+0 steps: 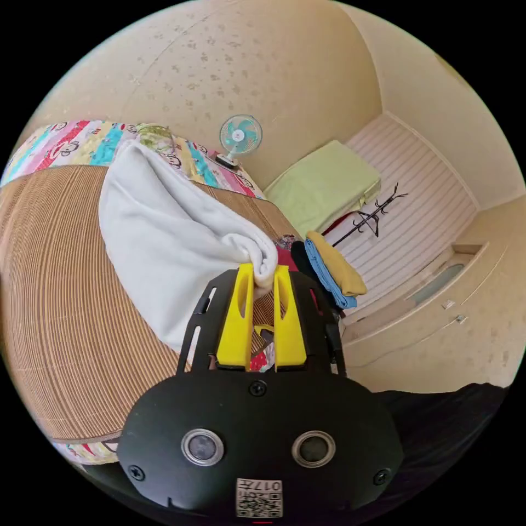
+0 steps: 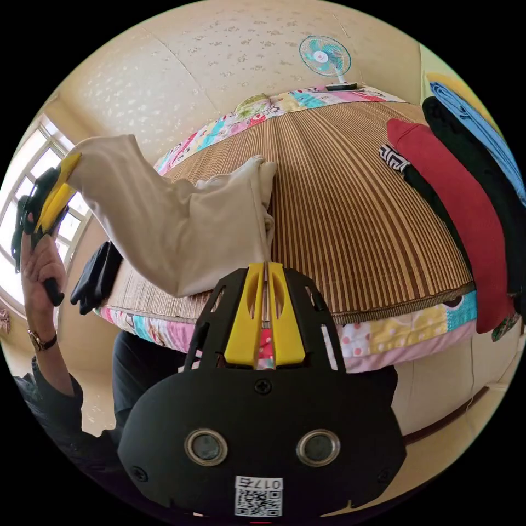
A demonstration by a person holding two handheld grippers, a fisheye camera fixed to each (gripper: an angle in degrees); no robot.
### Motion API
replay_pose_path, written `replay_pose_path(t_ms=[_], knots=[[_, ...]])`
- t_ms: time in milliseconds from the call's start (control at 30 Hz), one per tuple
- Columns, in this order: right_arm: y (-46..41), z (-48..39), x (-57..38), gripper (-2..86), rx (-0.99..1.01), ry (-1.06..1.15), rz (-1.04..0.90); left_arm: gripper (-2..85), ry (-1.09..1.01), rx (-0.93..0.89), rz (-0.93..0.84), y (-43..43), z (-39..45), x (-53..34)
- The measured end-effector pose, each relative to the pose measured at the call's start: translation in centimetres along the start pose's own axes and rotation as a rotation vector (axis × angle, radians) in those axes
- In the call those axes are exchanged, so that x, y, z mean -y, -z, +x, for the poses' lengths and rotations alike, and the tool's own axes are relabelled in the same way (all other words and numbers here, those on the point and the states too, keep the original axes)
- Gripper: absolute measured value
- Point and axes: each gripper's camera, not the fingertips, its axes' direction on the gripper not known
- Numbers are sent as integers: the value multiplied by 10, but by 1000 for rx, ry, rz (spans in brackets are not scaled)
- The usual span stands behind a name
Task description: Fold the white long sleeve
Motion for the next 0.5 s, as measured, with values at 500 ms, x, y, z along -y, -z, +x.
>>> replay_pose_path(t_ms=[500], knots=[[47, 19, 32, 149, 345, -49, 149, 129, 368, 248, -10, -65, -157, -122]])
